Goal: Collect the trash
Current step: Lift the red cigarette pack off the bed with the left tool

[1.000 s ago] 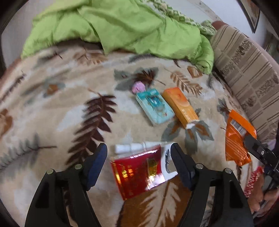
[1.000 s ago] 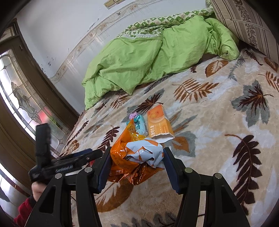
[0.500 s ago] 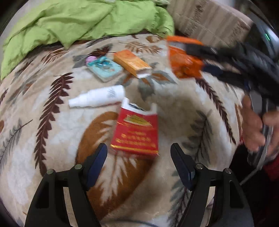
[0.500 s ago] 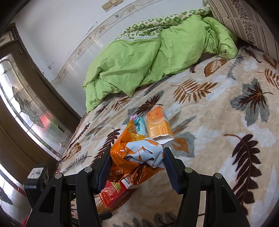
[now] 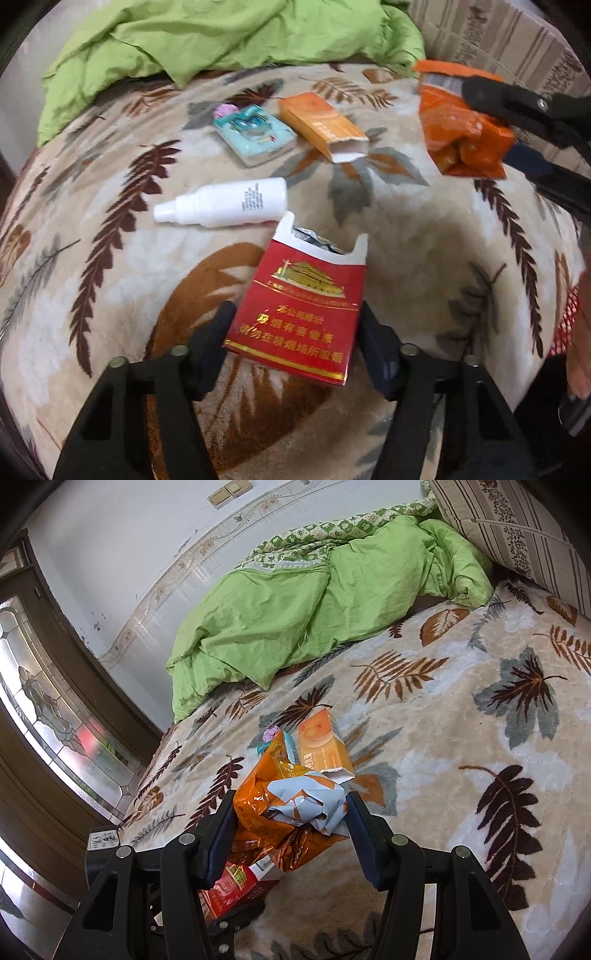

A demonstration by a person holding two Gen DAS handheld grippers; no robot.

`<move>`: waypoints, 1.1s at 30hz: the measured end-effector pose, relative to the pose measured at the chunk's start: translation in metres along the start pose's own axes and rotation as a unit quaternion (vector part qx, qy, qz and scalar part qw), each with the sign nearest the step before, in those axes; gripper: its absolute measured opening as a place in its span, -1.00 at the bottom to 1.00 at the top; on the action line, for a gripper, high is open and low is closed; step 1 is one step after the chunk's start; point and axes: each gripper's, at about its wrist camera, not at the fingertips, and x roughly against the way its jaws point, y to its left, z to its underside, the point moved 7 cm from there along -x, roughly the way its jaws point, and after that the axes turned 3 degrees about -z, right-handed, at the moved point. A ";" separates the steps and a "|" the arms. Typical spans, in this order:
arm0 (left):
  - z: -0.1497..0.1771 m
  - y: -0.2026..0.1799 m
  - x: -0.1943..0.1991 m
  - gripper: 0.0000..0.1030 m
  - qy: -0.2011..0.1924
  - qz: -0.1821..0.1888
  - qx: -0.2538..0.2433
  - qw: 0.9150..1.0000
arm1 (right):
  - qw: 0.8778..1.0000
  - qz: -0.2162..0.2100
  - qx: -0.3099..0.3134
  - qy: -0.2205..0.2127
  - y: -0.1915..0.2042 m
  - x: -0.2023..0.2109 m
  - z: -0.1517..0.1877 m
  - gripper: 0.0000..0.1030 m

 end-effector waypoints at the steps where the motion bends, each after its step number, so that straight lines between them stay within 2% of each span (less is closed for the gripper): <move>1: 0.000 0.001 0.001 0.18 -0.003 -0.001 0.009 1.000 | 1.000 0.001 0.002 -0.001 0.001 0.001 0.000 0.19; 5: 0.005 0.004 0.009 0.15 -0.020 -0.013 0.038 0.999 | 1.000 0.005 0.015 -0.004 0.007 0.007 0.004 0.19; 9: 0.013 0.011 0.039 0.15 -0.067 -0.044 0.073 0.994 | 1.000 0.003 0.030 0.005 0.016 0.015 0.017 0.19; 14: 0.030 0.022 0.076 0.16 -0.117 -0.116 0.105 0.981 | 0.998 0.001 0.068 0.017 0.032 0.027 0.041 0.19; 22: 0.035 0.040 0.107 0.16 -0.176 -0.184 0.127 0.959 | 0.992 0.004 0.122 0.026 0.054 0.040 0.071 0.19; 33: 0.035 0.050 0.105 0.16 -0.178 -0.189 0.130 0.957 | 0.992 0.023 0.116 0.030 0.047 0.031 0.070 0.19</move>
